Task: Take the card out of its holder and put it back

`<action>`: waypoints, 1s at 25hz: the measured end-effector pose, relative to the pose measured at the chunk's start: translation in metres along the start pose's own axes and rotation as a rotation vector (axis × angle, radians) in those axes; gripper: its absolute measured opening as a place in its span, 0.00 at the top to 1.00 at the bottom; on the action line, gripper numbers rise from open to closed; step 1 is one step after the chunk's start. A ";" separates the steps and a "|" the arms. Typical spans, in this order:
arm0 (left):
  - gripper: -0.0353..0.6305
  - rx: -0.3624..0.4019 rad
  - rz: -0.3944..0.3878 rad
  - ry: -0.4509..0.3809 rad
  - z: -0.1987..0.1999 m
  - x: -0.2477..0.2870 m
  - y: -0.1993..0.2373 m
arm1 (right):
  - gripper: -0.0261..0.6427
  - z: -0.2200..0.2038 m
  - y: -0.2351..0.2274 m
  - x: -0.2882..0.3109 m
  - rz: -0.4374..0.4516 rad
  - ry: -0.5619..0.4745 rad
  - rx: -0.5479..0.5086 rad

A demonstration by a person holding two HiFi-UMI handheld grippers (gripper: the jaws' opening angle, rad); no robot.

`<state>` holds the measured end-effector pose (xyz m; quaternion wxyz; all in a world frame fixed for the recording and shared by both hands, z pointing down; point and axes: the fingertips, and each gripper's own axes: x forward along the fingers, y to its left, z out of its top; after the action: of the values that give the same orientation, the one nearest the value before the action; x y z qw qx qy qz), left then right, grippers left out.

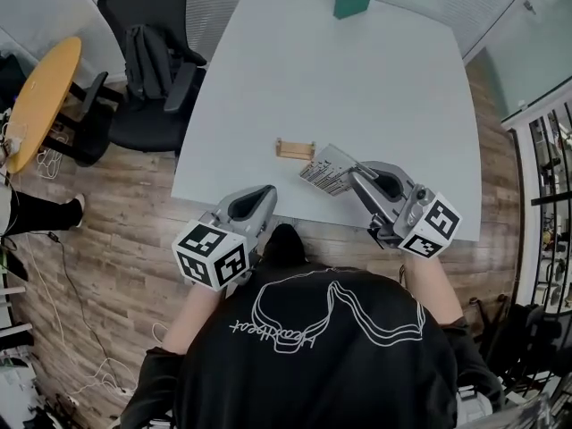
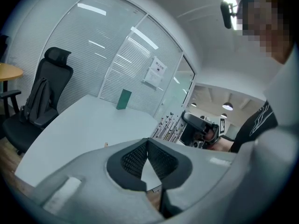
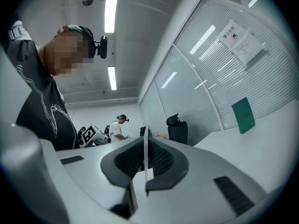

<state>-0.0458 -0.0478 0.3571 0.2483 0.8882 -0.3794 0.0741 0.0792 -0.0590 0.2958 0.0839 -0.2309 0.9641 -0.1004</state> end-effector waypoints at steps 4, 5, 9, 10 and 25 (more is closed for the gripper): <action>0.93 0.004 0.010 -0.005 -0.005 -0.004 -0.010 | 0.92 -0.015 0.006 -0.013 -0.043 0.020 0.019; 0.93 0.005 0.013 -0.007 -0.006 -0.005 -0.012 | 0.92 -0.018 0.007 -0.015 -0.050 0.022 0.027; 0.93 0.003 0.028 -0.013 -0.009 -0.006 -0.011 | 0.92 -0.027 0.005 -0.017 -0.073 0.045 0.040; 0.93 0.001 0.030 -0.015 -0.012 -0.008 -0.013 | 0.92 -0.030 0.009 -0.019 -0.075 0.052 0.038; 0.93 0.019 0.011 -0.012 -0.008 -0.001 -0.022 | 0.92 -0.042 0.011 -0.024 -0.070 0.101 0.035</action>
<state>-0.0305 -0.0300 0.3550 0.2369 0.8889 -0.3852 0.0737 0.0868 -0.0320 0.3367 0.0355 -0.2579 0.9565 -0.1319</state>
